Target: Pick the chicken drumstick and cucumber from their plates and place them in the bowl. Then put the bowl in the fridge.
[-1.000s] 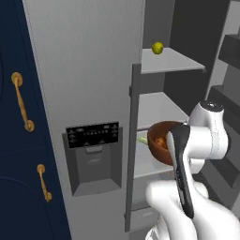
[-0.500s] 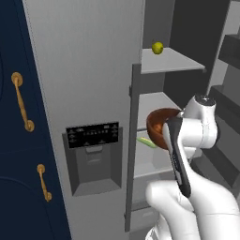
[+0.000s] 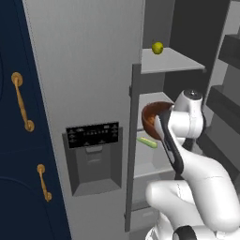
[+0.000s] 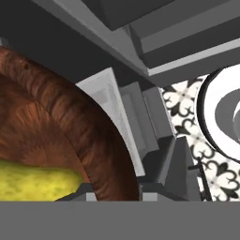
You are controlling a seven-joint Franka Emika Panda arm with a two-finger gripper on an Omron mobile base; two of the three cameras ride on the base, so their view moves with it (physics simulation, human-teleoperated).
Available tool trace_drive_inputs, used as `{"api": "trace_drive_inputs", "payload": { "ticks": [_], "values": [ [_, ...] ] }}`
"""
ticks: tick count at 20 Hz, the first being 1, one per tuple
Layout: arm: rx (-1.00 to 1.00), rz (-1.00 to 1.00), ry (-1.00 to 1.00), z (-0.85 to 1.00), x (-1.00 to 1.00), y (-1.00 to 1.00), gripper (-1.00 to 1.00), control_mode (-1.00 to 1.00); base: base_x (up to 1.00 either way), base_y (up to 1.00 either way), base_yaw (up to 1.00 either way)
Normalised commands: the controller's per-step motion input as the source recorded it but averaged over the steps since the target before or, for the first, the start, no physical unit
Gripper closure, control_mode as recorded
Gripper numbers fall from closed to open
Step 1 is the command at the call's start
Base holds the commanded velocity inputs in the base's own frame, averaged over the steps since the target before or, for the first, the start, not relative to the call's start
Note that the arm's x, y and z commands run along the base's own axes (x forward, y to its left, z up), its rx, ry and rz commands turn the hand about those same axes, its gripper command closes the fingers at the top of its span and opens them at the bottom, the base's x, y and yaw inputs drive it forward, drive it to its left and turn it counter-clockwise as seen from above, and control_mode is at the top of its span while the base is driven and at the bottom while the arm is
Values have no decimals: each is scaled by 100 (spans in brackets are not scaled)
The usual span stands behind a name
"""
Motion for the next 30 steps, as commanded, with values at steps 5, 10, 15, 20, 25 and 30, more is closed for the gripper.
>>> {"api": "trace_drive_inputs", "payload": {
  "ticks": [5, 10, 15, 20, 25, 30],
  "values": [
    [0, 0, -5, 1, 41, 0, 100, -100, 0, 0, 0],
    [2, 0, -7, 0, 5, -21, 100, -100, 0, 0, 0],
    [8, 0, -1, 0, 28, -11, 100, -100, 0, 0, 0],
    [6, 0, 0, -6, 64, 0, 100, -100, 0, 0, 0],
    [1, 0, 1, -5, 72, 0, 100, -100, 0, 0, 0],
    [0, 0, 6, -24, 59, 0, 100, -100, 0, 0, 0]
  ]
}}
